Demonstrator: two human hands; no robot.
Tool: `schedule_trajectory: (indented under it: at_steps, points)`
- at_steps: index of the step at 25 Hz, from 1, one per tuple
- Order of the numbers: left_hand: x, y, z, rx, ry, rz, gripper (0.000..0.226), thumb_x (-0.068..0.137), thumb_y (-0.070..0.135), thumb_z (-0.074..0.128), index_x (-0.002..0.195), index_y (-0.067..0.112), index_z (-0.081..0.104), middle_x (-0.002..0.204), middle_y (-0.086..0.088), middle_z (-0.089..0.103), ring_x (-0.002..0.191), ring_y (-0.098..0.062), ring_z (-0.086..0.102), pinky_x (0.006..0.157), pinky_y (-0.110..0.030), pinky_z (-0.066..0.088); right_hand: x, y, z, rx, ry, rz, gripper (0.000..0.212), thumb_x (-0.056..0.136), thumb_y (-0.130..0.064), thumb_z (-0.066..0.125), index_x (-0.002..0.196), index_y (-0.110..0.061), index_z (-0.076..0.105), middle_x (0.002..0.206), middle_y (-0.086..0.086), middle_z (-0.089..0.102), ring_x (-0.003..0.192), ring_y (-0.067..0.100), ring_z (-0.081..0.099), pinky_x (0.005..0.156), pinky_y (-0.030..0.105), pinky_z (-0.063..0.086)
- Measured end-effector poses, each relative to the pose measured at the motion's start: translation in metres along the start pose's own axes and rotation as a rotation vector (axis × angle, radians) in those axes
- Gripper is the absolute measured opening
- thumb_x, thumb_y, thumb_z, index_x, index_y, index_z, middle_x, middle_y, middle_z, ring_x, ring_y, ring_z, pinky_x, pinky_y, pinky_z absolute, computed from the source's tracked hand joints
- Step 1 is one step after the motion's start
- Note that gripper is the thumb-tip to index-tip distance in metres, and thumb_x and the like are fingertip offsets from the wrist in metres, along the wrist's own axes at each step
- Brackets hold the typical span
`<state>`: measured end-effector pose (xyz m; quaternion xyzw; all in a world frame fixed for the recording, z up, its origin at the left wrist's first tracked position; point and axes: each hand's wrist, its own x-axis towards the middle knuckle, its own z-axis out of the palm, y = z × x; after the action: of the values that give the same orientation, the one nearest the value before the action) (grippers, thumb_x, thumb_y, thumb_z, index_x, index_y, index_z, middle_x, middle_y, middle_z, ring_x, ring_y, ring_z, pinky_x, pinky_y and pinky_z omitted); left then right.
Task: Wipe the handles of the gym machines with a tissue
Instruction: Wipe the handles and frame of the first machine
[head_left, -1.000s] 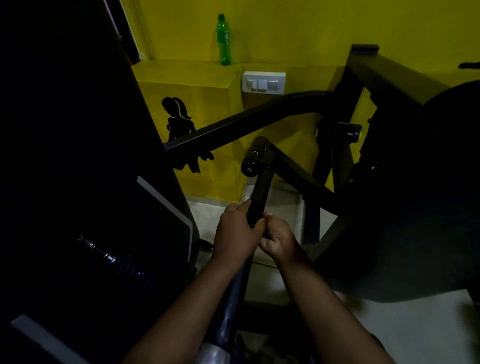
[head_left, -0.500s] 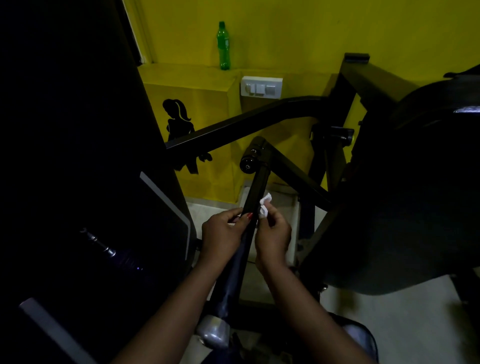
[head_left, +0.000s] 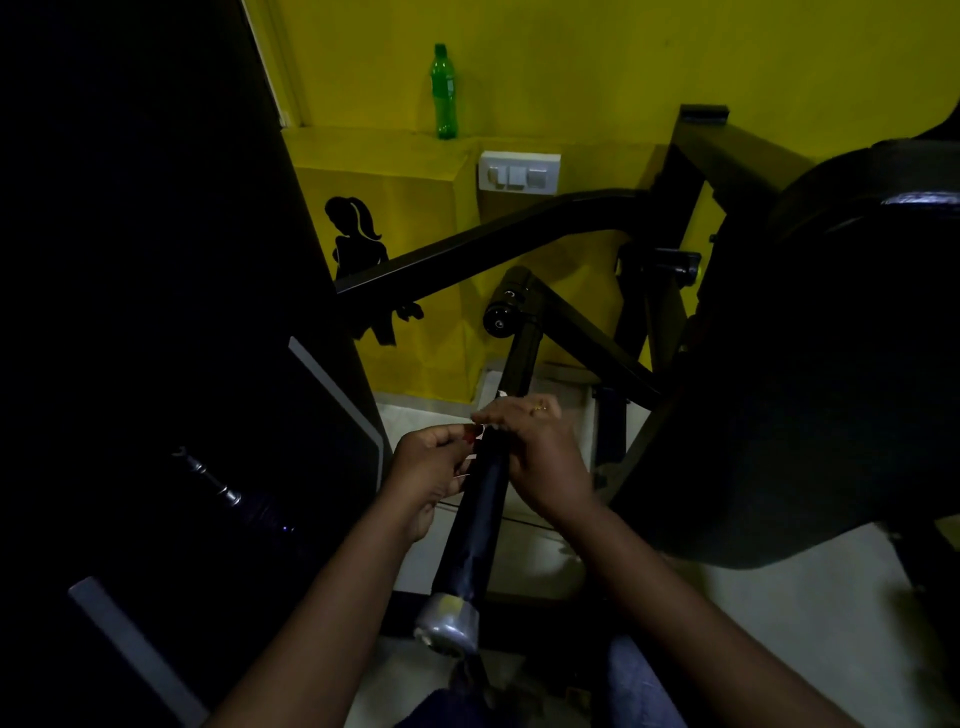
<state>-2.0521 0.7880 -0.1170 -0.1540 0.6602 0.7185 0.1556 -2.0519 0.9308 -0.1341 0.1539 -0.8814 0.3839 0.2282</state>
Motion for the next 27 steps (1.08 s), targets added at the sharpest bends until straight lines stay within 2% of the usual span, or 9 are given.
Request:
schedule_trajectory:
  at_steps: [3, 5, 8, 10, 14, 18, 21, 24, 27]
  points:
    - [-0.007, 0.001, -0.003, -0.015, 0.001, -0.012, 0.018, 0.094, 0.005, 0.059, 0.109, 0.003, 0.068, 0.087, -0.005, 0.071, 0.074, -0.015, 0.065, 0.064, -0.024, 0.055, 0.022, 0.012, -0.001, -0.075, 0.008, -0.062, 0.024, 0.076, -0.008, 0.062, 0.095, -0.015, 0.076, 0.088, -0.003, 0.073, 0.090, 0.002, 0.040, 0.077, 0.008, 0.026]
    - [-0.015, 0.003, -0.003, 0.004, 0.001, 0.003, 0.018, 0.094, 0.005, 0.057, 0.110, 0.002, 0.067, 0.089, -0.006, 0.070, 0.075, -0.014, 0.063, 0.060, -0.021, 0.055, 0.047, 0.017, 0.006, -0.200, -0.046, 0.020, 0.024, 0.070, -0.002, 0.070, 0.089, -0.016, 0.077, 0.083, 0.003, 0.073, 0.085, 0.020, 0.054, 0.071, 0.021, 0.022]
    - [-0.028, 0.005, -0.004, 0.007, 0.040, 0.014, 0.018, 0.097, 0.001, 0.050, 0.109, 0.006, 0.063, 0.090, -0.008, 0.067, 0.074, -0.015, 0.064, 0.062, -0.022, 0.055, 0.047, 0.009, 0.012, -0.388, -0.276, 0.059, 0.024, 0.080, -0.012, 0.070, 0.102, -0.022, 0.074, 0.104, -0.003, 0.069, 0.101, 0.026, 0.048, 0.075, 0.025, 0.023]
    - [-0.036, 0.003, -0.005, -0.018, 0.073, 0.008, 0.016, 0.098, 0.001, 0.048, 0.101, 0.008, 0.062, 0.090, -0.010, 0.066, 0.073, -0.016, 0.064, 0.062, -0.024, 0.054, 0.022, -0.006, 0.004, -0.413, -0.335, -0.057, 0.026, 0.084, -0.018, 0.068, 0.108, -0.026, 0.071, 0.110, -0.007, 0.068, 0.096, 0.022, 0.046, 0.073, 0.026, 0.028]
    - [-0.051, -0.004, -0.006, -0.052, 0.128, 0.014, 0.017, 0.096, 0.003, 0.048, 0.097, 0.008, 0.065, 0.090, -0.013, 0.068, 0.079, -0.022, 0.065, 0.067, -0.031, 0.055, -0.047, -0.045, -0.020, -0.143, -0.166, -0.186, 0.029, 0.086, -0.015, 0.053, 0.108, -0.021, 0.071, 0.105, -0.006, 0.071, 0.078, 0.019, 0.049, 0.070, 0.023, 0.029]
    - [-0.071, -0.012, -0.006, -0.038, 0.108, 0.061, 0.012, 0.091, 0.010, 0.061, 0.097, 0.010, 0.072, 0.095, -0.016, 0.073, 0.090, -0.030, 0.068, 0.087, -0.042, 0.053, -0.077, -0.039, -0.028, -0.072, -0.023, -0.274, 0.029, 0.092, -0.016, 0.052, 0.115, -0.015, 0.070, 0.112, 0.003, 0.068, 0.094, 0.020, 0.056, 0.081, 0.025, 0.045]
    - [-0.083, -0.018, -0.002, 0.041, 0.133, 0.113, 0.015, 0.091, 0.014, 0.061, 0.088, 0.020, 0.074, 0.090, -0.010, 0.075, 0.080, -0.025, 0.070, 0.075, -0.037, 0.055, -0.050, -0.031, -0.019, -0.056, 0.049, -0.006, 0.023, 0.091, -0.019, 0.061, 0.110, -0.014, 0.073, 0.102, 0.011, 0.066, 0.091, 0.028, 0.063, 0.073, 0.030, 0.052]
    - [-0.085, -0.021, -0.003, 0.078, 0.151, 0.145, 0.018, 0.095, 0.010, 0.056, 0.096, 0.017, 0.072, 0.089, -0.004, 0.073, 0.080, -0.020, 0.069, 0.071, -0.032, 0.055, -0.017, -0.038, -0.005, -0.047, 0.049, 0.289, 0.025, 0.086, -0.002, 0.064, 0.108, -0.010, 0.074, 0.104, 0.014, 0.061, 0.091, 0.029, 0.063, 0.075, 0.023, 0.045]
    - [-0.080, -0.021, -0.010, 0.113, 0.120, 0.142, 0.016, 0.094, 0.011, 0.057, 0.097, 0.017, 0.072, 0.092, -0.005, 0.073, 0.085, -0.021, 0.070, 0.076, -0.035, 0.057, -0.021, -0.048, 0.004, -0.127, 0.000, 0.252, 0.029, 0.079, -0.001, 0.069, 0.103, -0.014, 0.076, 0.099, 0.011, 0.065, 0.087, 0.027, 0.064, 0.075, 0.030, 0.054]
